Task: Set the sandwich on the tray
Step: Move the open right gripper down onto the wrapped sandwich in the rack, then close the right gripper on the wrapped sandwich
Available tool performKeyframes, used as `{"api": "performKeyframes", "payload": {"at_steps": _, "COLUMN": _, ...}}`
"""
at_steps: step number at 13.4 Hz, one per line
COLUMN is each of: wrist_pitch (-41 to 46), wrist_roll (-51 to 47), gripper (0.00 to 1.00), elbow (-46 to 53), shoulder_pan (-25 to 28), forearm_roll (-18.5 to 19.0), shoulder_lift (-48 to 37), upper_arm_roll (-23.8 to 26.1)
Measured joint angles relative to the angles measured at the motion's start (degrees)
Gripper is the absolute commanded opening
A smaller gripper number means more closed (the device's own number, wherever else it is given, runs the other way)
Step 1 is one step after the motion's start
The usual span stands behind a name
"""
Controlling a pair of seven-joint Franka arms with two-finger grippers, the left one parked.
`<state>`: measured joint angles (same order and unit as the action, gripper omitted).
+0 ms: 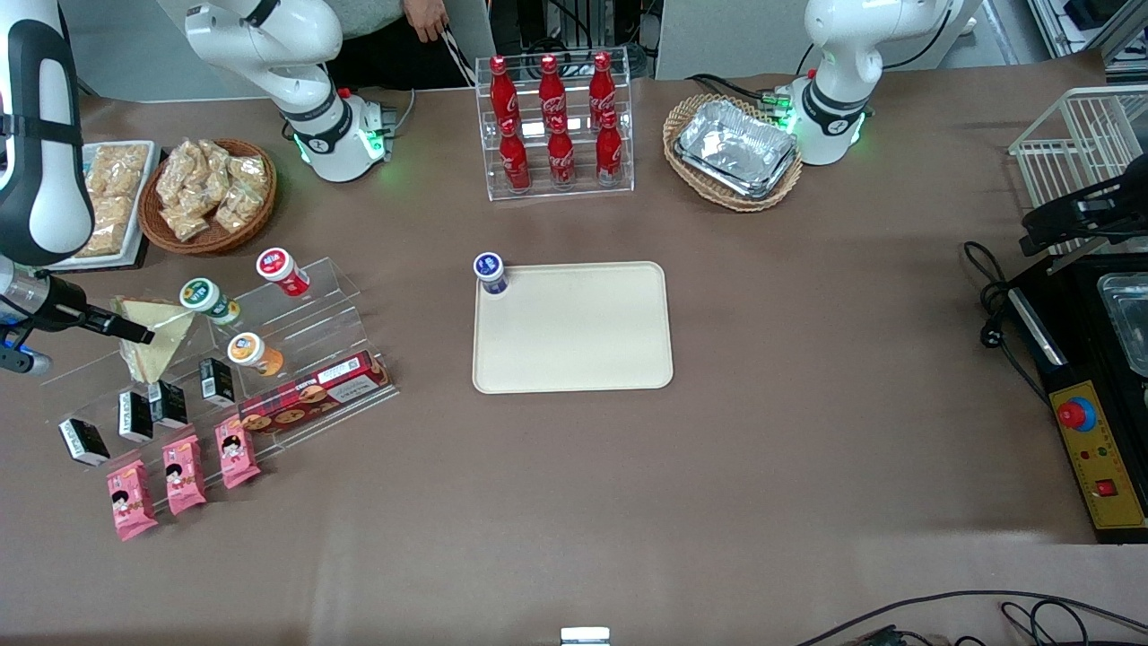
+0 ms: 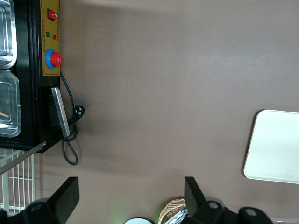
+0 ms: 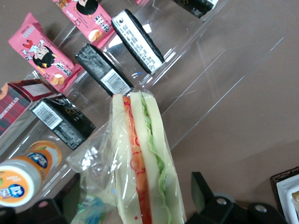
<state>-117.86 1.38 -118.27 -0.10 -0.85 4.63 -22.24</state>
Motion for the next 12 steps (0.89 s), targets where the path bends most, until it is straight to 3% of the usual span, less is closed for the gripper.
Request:
{"api": "performKeyframes", "payload": {"at_steps": 9, "wrist_pitch": 0.0, "wrist_roll": 0.0, "gripper": 1.0, "elbow": -2.3, "shoulder_pan": -1.6, "forearm_roll": 0.0, "shoulder_lift": -0.1, "upper_arm_roll": -0.6}}
{"api": "performKeyframes", "payload": {"at_steps": 12, "wrist_pitch": -0.2, "wrist_roll": 0.0, "gripper": 0.96, "elbow": -2.7, "shoulder_pan": -1.6, "forearm_roll": -0.3, "shoulder_lift": -0.1, "upper_arm_roll": -0.6}}
